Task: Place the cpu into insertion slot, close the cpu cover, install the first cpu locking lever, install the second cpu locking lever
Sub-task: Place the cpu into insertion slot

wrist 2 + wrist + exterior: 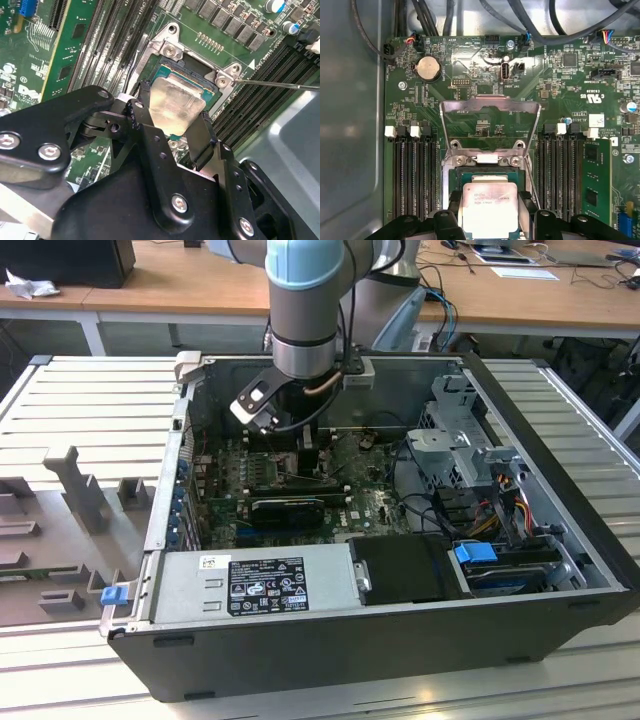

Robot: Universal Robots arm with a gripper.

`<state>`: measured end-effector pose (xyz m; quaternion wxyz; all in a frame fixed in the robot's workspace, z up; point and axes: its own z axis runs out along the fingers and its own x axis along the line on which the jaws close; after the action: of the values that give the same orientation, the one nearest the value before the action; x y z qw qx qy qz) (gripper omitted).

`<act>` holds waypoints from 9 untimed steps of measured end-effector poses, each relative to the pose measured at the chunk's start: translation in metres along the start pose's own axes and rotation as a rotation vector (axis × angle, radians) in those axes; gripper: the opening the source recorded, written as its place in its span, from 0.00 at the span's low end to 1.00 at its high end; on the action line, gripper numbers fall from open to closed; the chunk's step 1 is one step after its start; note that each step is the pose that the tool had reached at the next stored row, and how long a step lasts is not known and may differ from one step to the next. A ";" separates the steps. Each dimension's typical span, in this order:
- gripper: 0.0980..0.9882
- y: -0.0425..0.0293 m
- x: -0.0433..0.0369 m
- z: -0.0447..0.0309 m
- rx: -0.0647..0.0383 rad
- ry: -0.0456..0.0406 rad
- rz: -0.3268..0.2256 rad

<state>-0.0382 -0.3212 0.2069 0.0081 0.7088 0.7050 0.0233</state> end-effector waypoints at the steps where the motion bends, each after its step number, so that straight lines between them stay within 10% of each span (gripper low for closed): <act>1: 0.48 -0.0001 0.0000 0.0007 0.000 0.0000 0.000; 9: 0.48 -0.0003 -0.0001 0.0049 0.000 0.0011 0.000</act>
<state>-0.0382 -0.3212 0.2020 0.0076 0.7088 0.7050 0.0237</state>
